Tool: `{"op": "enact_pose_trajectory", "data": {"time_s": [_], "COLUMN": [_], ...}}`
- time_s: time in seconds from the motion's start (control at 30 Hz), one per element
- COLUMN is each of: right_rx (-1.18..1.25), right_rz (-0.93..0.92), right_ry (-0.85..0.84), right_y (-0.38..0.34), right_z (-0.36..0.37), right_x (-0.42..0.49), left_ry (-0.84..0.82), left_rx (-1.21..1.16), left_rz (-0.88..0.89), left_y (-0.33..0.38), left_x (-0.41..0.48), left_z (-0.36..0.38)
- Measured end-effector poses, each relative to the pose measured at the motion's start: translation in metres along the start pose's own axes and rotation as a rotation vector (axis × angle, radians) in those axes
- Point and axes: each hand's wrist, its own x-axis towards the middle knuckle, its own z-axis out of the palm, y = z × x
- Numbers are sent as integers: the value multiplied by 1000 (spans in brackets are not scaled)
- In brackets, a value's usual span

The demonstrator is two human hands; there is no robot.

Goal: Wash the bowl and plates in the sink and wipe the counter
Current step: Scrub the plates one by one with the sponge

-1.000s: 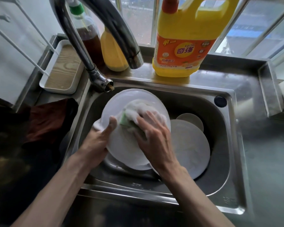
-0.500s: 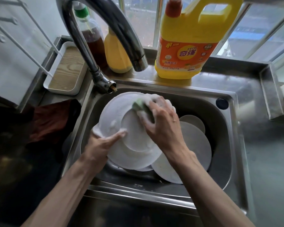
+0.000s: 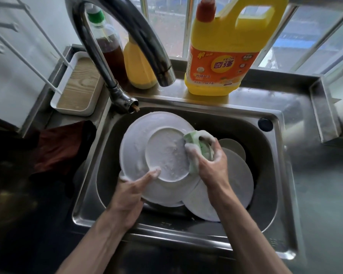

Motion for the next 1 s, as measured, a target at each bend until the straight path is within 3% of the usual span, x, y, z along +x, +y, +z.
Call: {"op": "enact_pose_trajectory", "data": {"time_s": [0.23, 0.33, 0.43, 0.5, 0.7, 0.9, 1.0], "right_rx": [-516, -581, -583, -577, -454, -447, -492], "right_rz": [-294, -377, -447, -452, -283, -111, -93], "right_ry": [-421, -484, -412, -277, 7, -26, -68], "right_y": [-33, -39, -41, -32, -8, 2, -2], "right_z": [-26, -14, -9, -10, -22, -24, -35], "right_x": [43, 43, 40, 37, 14, 17, 31], "left_ry": [-182, -217, -181, -102, 199, 273, 130], "left_rx": [245, 275, 229, 171, -53, -154, -7], "left_rz": [-87, -52, 42, 80, 104, 96, 5], "left_y": [41, 40, 33, 26, 2, -11, -3], "left_x": [33, 42, 39, 34, 16, 7, 4], "left_z": [-13, -3, 2, 4, 15, 27, 16]}}
